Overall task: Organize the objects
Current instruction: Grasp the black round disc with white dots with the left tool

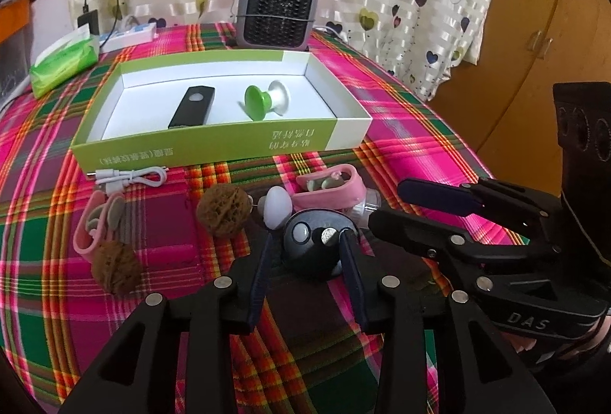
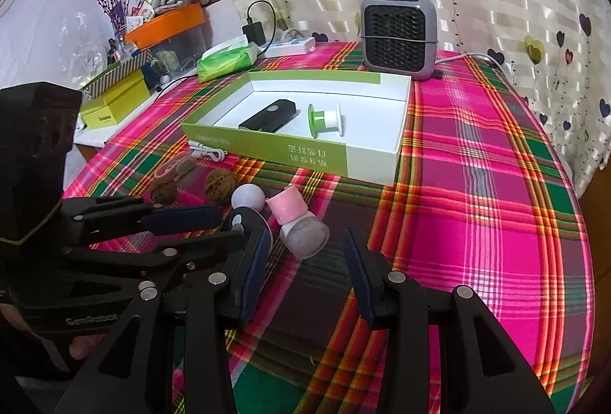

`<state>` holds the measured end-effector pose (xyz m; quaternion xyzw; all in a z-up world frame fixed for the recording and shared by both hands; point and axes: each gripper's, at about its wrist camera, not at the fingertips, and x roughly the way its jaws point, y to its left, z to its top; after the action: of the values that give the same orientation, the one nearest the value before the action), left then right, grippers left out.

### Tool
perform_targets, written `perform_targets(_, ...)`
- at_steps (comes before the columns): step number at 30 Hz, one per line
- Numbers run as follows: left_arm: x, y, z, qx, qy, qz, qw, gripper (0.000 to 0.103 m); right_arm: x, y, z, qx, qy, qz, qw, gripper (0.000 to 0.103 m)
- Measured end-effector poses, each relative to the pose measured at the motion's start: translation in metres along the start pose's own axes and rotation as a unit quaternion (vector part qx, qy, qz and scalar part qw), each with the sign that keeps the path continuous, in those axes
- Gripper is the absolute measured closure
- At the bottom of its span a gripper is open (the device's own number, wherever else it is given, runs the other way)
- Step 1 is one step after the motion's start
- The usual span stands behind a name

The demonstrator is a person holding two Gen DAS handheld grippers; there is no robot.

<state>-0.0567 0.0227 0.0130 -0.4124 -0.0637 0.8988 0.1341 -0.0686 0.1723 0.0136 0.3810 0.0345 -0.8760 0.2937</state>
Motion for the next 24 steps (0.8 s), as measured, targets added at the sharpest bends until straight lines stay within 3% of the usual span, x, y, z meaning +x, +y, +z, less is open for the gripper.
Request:
perform_targets(14, 0.010, 0.003, 0.006, -0.022, 0.007, -0.011, 0.9997, 0.069, 0.009, -0.006, 0.003, 0.013, 0.019, 0.009, 1.000, 0.061)
perform_targets(16, 0.009, 0.005, 0.005, -0.025, 0.005, -0.016, 0.9995, 0.075, 0.010, -0.005, 0.004, 0.011, 0.021, 0.010, 1.000, 0.061)
perform_targets(24, 0.005, 0.007, 0.003, -0.023, 0.001, -0.010, 0.9997, 0.076, 0.018, -0.003, 0.006, 0.007, 0.033, 0.009, 0.999, 0.061)
